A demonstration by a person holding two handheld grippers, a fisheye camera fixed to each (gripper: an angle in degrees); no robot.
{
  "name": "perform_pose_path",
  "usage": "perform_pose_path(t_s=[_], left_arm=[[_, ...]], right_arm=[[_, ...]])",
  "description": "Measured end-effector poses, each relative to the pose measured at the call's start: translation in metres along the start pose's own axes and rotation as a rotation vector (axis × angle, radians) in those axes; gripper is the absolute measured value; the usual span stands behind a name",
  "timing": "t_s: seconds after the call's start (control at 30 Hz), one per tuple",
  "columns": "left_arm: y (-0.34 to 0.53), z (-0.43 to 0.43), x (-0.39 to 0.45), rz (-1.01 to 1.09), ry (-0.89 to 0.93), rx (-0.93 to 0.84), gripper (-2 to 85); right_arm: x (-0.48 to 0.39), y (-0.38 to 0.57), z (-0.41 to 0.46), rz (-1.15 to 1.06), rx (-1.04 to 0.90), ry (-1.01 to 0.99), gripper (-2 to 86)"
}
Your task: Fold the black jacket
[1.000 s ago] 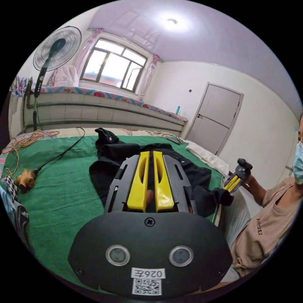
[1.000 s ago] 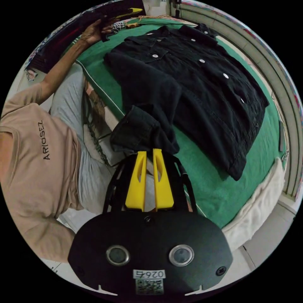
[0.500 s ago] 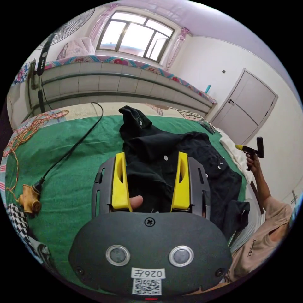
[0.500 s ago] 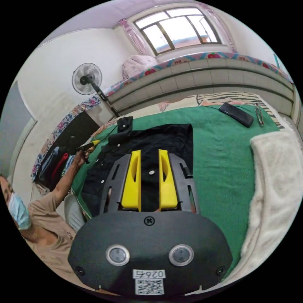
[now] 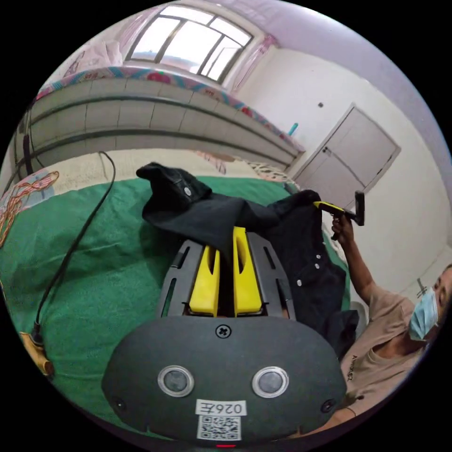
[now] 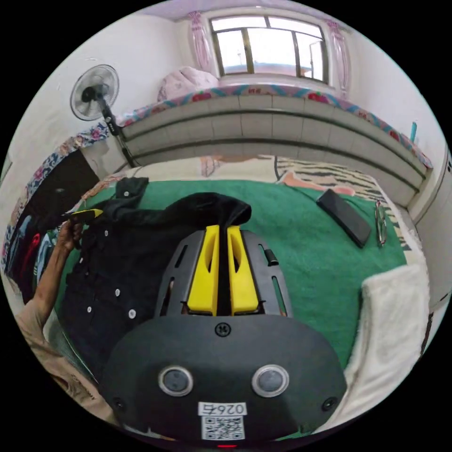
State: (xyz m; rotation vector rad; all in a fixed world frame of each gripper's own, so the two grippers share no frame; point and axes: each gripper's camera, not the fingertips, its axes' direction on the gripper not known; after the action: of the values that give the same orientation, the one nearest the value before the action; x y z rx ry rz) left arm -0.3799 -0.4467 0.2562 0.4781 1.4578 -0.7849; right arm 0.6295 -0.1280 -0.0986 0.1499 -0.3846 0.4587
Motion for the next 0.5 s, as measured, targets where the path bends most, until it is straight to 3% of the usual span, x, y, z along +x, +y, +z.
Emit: perform_pose_path(t_s=[0.13,0.27,0.33,0.5], left_arm=[[-0.007,-0.012,-0.019,0.003,0.022,0.092,5.8],[-0.008,0.042,-0.074,-0.183,0.089,-0.086,13.3],[0.008,0.033,-0.078,-0.193,0.181,-0.063,15.8],[0.084,-0.023,-0.026,-0.095,-0.006,-0.202,20.7]], right_arm=[[0.009,-0.025,-0.013,-0.057,0.068,0.035,-0.7],[0.061,-0.053,0.077,0.112,-0.276,0.192,3.7],[0.071,-0.042,0.066,0.132,-0.238,0.105,4.2],[0.089,0.039,-0.008,0.075,-0.275,-0.062,8.8]])
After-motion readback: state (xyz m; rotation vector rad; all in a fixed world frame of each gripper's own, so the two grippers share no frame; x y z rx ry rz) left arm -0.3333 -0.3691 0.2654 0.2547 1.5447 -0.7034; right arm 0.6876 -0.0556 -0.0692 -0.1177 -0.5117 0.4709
